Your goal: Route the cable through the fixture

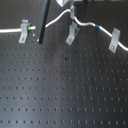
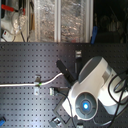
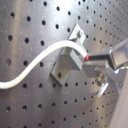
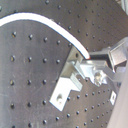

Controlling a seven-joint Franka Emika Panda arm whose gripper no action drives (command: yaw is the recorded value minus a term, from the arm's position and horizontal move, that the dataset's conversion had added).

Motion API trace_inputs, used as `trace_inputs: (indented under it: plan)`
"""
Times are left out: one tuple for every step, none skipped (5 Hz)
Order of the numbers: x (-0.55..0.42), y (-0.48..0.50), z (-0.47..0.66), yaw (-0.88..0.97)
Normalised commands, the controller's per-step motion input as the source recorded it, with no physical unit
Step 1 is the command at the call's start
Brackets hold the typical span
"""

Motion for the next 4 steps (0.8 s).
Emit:
trace_inputs:
  plan:
    - [-0.196,0.188,0.25,0.19]
    - [-0.102,0.143,0.27,0.55]
    - [0.016,0.011,0.23,0.72]
    - [0.040,-0.057,0.12,0.70]
